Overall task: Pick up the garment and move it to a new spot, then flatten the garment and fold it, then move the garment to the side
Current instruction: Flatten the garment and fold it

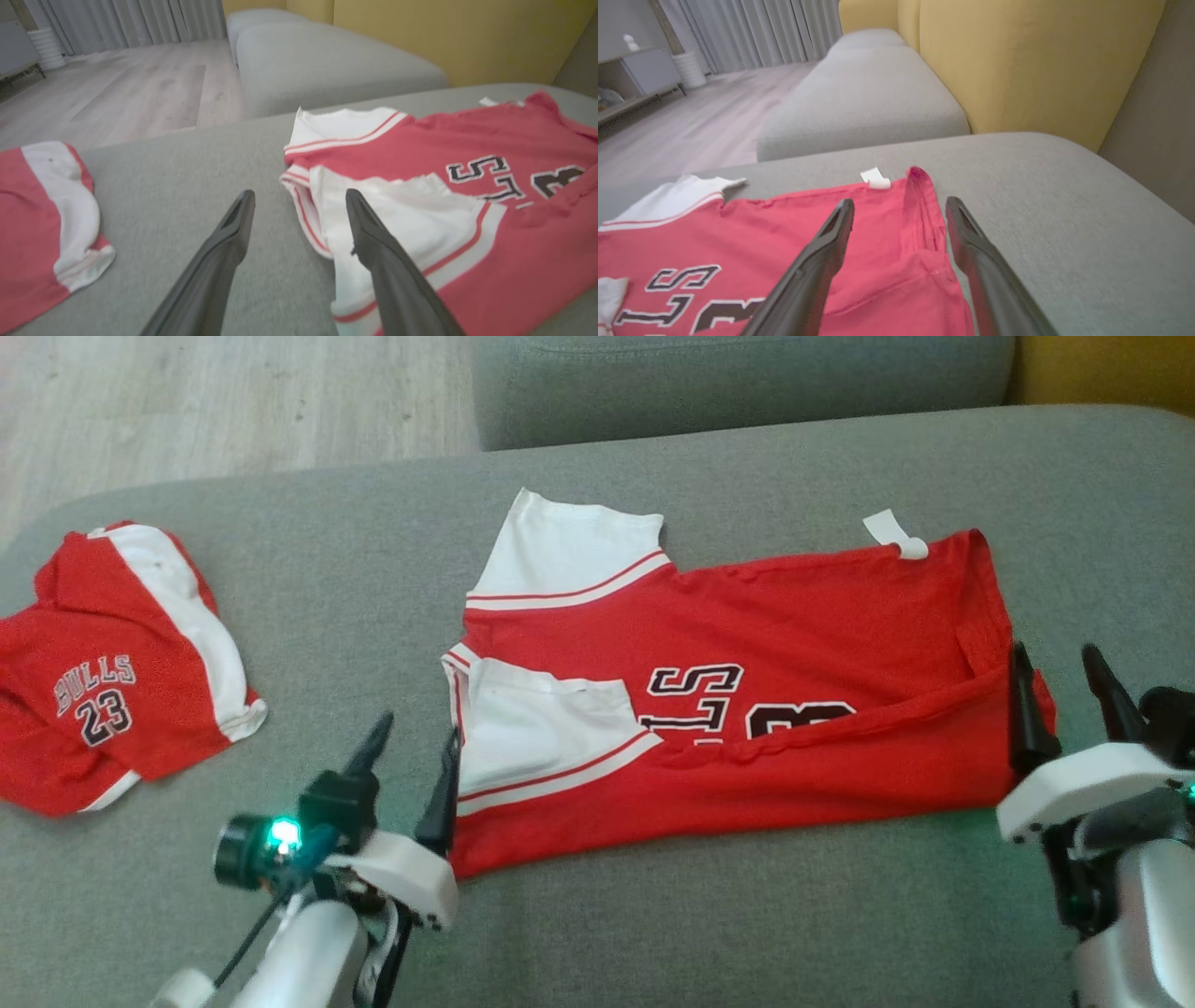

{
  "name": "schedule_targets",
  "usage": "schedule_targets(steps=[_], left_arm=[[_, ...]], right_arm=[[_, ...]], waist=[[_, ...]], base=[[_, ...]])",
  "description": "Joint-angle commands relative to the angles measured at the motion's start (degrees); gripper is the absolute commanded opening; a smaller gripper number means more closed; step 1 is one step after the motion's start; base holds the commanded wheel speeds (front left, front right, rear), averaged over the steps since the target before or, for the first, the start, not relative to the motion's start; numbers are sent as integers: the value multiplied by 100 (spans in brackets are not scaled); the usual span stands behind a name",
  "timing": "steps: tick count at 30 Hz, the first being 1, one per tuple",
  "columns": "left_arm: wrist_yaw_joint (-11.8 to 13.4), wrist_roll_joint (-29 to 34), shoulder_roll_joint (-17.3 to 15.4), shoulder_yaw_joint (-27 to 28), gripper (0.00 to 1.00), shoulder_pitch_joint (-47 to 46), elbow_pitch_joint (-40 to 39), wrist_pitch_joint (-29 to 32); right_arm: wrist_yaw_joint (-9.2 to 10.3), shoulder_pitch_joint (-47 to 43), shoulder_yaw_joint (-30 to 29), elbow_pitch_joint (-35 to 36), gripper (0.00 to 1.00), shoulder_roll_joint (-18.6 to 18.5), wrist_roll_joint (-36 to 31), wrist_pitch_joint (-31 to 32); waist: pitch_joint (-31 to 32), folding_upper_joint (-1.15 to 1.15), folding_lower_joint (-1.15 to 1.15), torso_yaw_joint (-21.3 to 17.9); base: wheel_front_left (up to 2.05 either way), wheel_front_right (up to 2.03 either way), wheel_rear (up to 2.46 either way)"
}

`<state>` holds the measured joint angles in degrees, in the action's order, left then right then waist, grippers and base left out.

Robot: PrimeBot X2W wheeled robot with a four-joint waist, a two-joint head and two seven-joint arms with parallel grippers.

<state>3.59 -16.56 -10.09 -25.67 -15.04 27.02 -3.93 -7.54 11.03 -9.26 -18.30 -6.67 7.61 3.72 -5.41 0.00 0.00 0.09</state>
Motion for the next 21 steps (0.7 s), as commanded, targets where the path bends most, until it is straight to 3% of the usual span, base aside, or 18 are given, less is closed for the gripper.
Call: schedule_targets(steps=[1, 7, 13, 21], left_arm=[[45, -30, -51, 296, 100, -370, -271, -306], [-18, -57, -10, 476, 100, -645, -628, -990], [-244, 56, -196, 592, 100, -1292, -814, -1083], [-949, 104, -898, 395, 100, -2985, 212, -20]], right_arm=[[5, 59, 188, 297, 100, 24, 30, -299], [5, -36, 445, 534, 100, 295, 70, -1264], [5, 4, 919, 496, 100, 374, 131, -1567], [5, 339, 1265, 457, 100, 378, 554, -1765]], waist=[[-41, 0, 0, -31], [-269, 0, 0, -223], [-629, 0, 0, -620], [-1374, 0, 0, -1324]], base=[[0, 0, 0], [0, 0, 0], [0, 0, 0], [0, 0, 0]])
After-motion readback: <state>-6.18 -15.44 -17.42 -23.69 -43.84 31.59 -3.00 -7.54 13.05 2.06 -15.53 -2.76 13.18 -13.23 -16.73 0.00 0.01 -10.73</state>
